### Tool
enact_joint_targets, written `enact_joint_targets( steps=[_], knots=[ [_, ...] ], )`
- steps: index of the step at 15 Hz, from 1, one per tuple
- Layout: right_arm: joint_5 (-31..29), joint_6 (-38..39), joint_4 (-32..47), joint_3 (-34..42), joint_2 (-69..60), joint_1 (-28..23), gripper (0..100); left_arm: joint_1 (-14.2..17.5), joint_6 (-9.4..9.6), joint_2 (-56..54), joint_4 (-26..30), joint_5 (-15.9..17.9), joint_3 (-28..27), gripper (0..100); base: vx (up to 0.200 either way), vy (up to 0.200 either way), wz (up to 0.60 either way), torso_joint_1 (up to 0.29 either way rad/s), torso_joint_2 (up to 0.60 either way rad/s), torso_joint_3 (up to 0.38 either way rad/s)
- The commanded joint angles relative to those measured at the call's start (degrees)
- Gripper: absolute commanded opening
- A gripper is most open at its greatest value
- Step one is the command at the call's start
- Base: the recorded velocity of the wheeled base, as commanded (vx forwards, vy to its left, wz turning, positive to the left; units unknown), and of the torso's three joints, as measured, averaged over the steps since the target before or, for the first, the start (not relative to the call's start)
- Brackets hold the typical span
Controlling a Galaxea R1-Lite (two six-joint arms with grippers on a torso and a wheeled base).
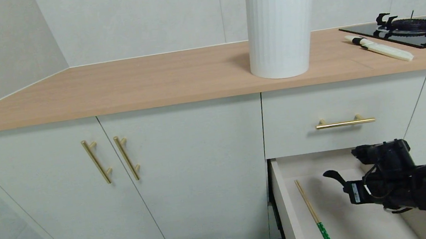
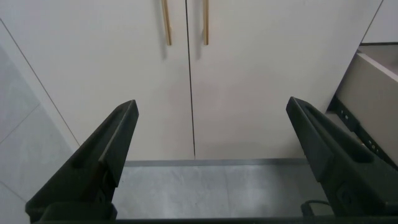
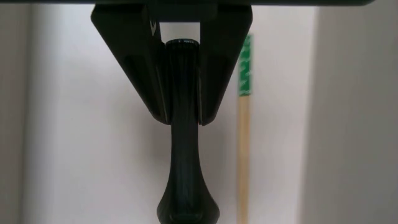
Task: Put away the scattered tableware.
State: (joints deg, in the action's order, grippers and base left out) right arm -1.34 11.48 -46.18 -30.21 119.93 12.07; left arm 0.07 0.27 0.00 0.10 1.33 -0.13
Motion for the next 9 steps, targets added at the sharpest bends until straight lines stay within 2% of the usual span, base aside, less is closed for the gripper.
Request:
enact_joint_targets(
  steps=[1, 6, 9],
  knots=[
    [-0.94, -0.15, -2.34, 1.29, 6.90, 0.24, 0, 0.01, 0.00, 0.00, -0.01, -0.01, -0.04, 100, 0.000, 0.000, 0.00, 0.000, 0.00, 0.000],
    [-1.12, -0.15, -2.87, 0.76, 9.44, 0.68, 0, 0.01, 0.00, 0.00, -0.01, -0.01, -0.04, 100, 0.000, 0.000, 0.00, 0.000, 0.00, 0.000],
    [-3.93, -0.23, -6.20, 0.76, 11.73, 0.68, 0, 0.01, 0.00, 0.00, -0.01, -0.01, -0.04, 100, 0.000, 0.000, 0.00, 0.000, 0.00, 0.000]
  ],
)
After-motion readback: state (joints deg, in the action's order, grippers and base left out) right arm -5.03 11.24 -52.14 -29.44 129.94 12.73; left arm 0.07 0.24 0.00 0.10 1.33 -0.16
